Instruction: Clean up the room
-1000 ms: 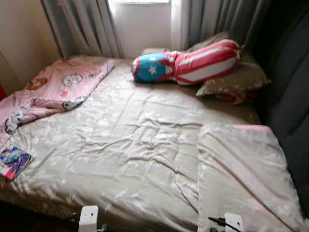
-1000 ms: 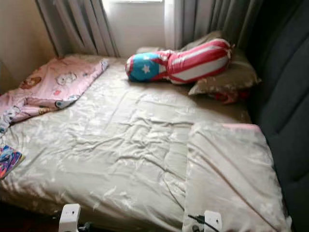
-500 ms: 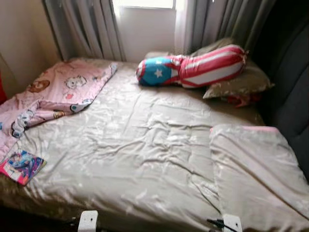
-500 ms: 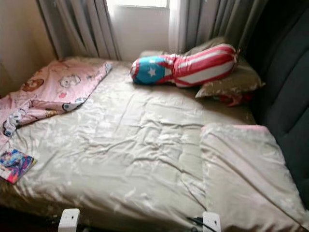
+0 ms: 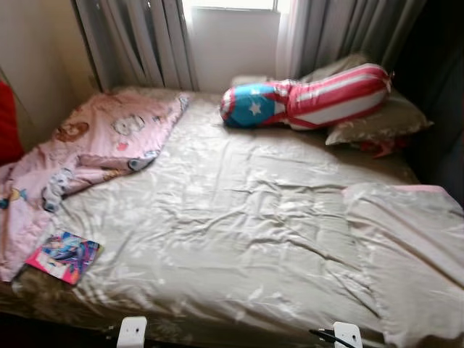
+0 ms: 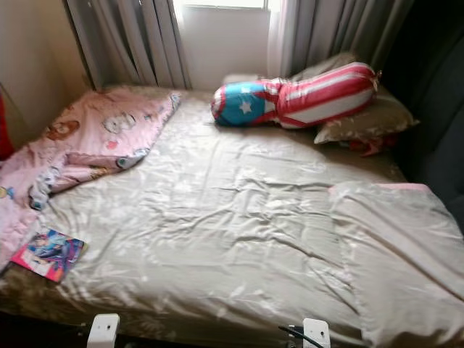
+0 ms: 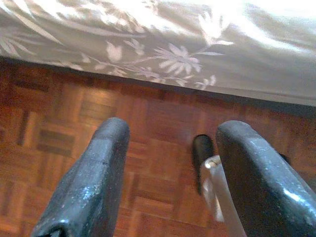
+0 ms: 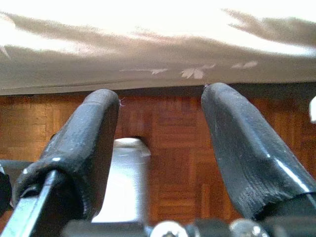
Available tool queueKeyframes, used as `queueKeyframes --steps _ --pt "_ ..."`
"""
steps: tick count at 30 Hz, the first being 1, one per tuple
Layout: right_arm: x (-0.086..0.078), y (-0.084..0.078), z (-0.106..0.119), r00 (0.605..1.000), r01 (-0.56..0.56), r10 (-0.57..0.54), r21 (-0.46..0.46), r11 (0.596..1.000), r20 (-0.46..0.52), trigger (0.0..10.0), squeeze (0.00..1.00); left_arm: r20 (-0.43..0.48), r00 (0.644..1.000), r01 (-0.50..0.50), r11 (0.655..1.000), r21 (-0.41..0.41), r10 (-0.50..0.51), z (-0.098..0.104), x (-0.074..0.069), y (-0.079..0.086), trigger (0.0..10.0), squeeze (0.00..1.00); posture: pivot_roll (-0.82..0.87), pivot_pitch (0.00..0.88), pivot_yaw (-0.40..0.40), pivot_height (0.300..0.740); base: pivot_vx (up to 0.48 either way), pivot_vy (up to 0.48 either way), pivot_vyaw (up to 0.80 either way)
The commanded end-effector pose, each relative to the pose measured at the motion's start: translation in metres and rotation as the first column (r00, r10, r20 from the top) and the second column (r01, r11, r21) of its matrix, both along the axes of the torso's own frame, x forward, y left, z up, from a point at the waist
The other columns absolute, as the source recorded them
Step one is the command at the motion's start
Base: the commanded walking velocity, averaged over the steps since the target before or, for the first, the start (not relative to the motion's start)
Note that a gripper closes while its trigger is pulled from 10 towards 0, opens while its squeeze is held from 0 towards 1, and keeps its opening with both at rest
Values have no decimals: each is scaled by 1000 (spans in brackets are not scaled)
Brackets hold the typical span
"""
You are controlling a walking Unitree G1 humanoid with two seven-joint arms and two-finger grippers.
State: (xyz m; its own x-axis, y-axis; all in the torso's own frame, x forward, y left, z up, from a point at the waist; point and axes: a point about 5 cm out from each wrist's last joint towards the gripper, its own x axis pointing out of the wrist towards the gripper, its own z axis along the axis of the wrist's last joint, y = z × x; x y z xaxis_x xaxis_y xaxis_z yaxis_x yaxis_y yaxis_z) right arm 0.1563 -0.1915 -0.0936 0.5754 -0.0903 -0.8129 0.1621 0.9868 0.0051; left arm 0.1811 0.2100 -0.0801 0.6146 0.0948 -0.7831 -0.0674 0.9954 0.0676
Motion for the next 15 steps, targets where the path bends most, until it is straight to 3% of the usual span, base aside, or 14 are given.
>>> queueKeyframes --steps 1,15 --pt "-6 -7 -2 1000 9 -9 -15 1000 -18 10000 0 -8 1000 7 1000 -12 -7 -2 -2 -7 10000 0 -50 0 -10 740 0 476 0" --pt "-3 -7 0 1000 -8 8 -14 1000 -9 10000 0 -8 1000 10 1000 -9 -10 -1 0 -4 10000 0 -38 0 -20 740 0 476 0"
